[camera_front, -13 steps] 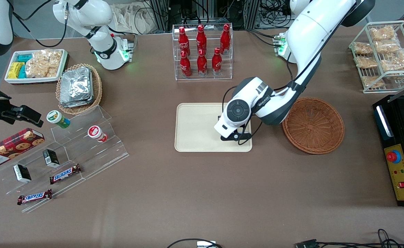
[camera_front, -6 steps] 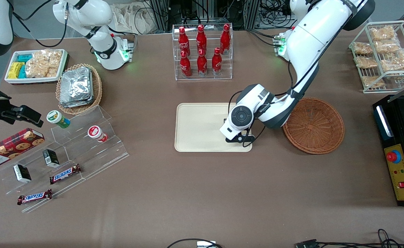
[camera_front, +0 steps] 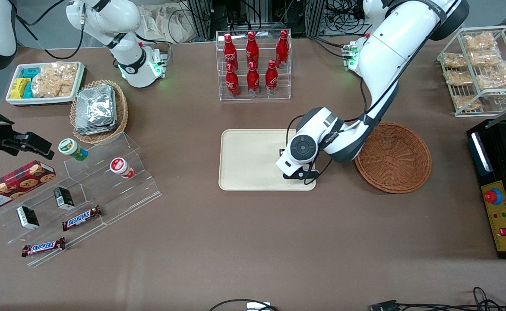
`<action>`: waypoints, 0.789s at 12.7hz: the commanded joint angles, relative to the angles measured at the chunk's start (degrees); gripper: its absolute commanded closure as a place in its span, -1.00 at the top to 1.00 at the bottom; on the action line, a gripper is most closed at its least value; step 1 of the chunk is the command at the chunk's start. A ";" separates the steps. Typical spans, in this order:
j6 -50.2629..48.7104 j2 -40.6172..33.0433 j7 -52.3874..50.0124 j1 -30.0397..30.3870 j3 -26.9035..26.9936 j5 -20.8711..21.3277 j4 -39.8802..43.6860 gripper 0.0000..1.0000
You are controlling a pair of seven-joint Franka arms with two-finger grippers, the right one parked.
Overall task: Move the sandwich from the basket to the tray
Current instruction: 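Carry the sandwich over the white tray and lower it onto it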
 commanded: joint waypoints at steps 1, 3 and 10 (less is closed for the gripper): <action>-1.69 -1.00 0.37 0.79 -0.29 0.67 0.13 1.00; -2.31 -1.87 0.37 1.22 -0.38 0.59 0.22 1.00; -15.99 -8.71 0.37 1.93 -0.47 -4.93 9.51 1.00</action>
